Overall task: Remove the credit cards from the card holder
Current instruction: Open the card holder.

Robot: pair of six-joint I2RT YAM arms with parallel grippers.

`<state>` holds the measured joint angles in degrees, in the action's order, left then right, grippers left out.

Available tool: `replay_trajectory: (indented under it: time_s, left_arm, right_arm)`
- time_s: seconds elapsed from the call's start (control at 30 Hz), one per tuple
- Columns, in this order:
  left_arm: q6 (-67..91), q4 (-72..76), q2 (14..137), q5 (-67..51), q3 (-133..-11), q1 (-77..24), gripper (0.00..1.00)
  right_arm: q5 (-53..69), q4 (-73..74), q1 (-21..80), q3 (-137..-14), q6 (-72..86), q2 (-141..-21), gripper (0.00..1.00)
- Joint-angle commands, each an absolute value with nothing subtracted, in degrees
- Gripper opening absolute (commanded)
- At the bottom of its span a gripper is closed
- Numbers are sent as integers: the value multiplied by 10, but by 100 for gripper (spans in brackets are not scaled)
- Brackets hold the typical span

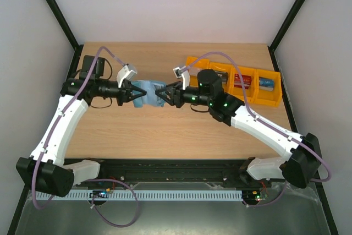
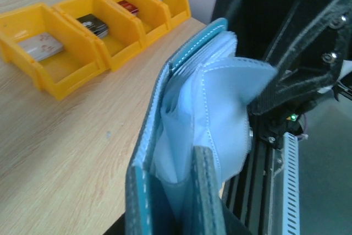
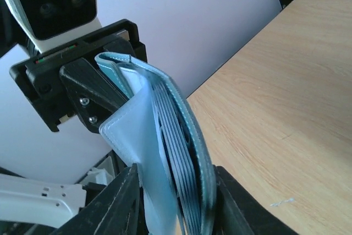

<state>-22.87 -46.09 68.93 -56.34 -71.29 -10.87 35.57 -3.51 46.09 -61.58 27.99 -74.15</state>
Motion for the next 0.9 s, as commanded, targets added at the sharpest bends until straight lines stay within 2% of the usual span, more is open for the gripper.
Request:
replay_trajectory:
  time_s: [0.0, 0.17, 0.27, 0.5, 0.87]
  left_arm:
    - [-288, -512, 685, -632, -740, -96, 2]
    - [-317, -535, 685, -671, -749, -80, 2]
    - [-331, -544, 686, -678, -750, -79, 2]
    - [-357, -566, 684, -685, -757, -78, 2]
    - [-359, -565, 685, -691, -754, -78, 2]
  right_arm:
    - [387, -81, 442, -594, 253, -698, 38]
    - [437, -60, 431, -581, 210, -688, 55]
    - [446, -31, 430, -585, 180, -692, 60]
    - [402, -11, 422, -589, 160, -694, 60]
    - [448, -59, 423, -593, 193, -736, 60]
